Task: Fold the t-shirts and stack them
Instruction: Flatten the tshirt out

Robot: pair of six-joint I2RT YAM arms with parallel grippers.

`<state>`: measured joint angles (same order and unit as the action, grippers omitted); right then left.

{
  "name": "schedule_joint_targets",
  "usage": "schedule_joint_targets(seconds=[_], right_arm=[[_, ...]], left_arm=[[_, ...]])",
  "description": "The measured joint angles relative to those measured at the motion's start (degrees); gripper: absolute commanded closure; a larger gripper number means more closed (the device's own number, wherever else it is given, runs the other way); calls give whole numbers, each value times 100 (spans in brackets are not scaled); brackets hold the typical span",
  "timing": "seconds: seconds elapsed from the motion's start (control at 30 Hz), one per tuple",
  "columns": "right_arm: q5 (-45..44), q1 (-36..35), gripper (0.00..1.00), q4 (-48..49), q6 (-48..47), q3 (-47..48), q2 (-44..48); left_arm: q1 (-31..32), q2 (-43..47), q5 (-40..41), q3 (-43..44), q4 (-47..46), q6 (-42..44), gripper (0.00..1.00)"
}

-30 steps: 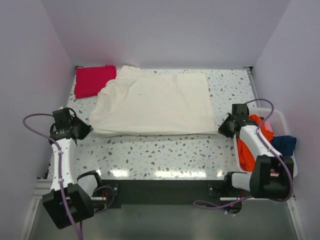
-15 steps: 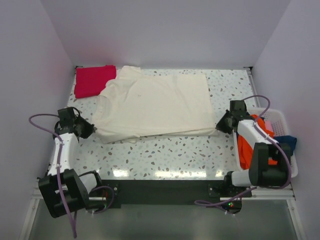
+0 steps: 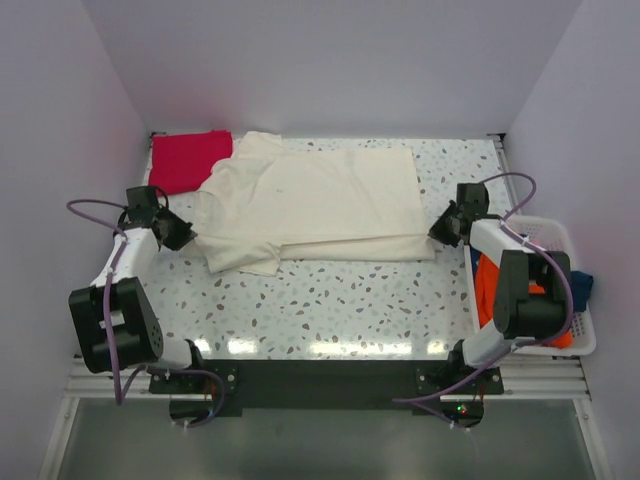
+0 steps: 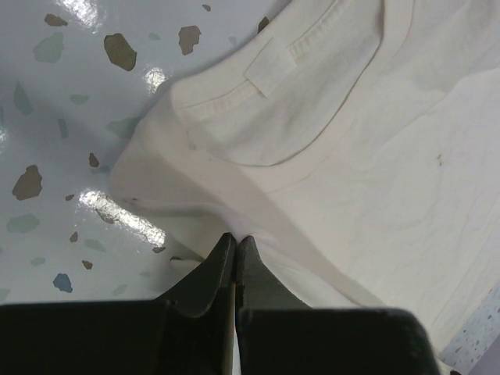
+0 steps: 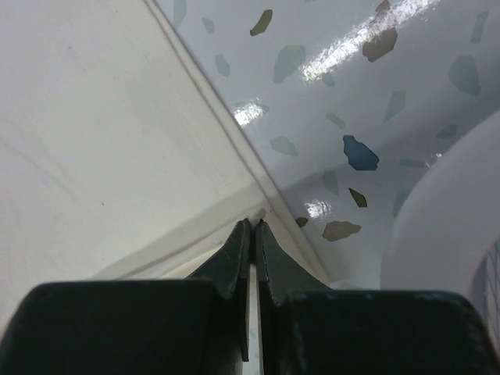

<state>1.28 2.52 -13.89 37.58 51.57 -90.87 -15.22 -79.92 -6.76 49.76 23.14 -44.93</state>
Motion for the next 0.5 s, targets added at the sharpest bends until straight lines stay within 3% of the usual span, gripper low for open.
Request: schedule_joint_targets(seconds=[0.5], right_arm=[[111,-57,100,439,44,236,-372]], left_arm=[[4,-922,9,463,-212,-59,100]])
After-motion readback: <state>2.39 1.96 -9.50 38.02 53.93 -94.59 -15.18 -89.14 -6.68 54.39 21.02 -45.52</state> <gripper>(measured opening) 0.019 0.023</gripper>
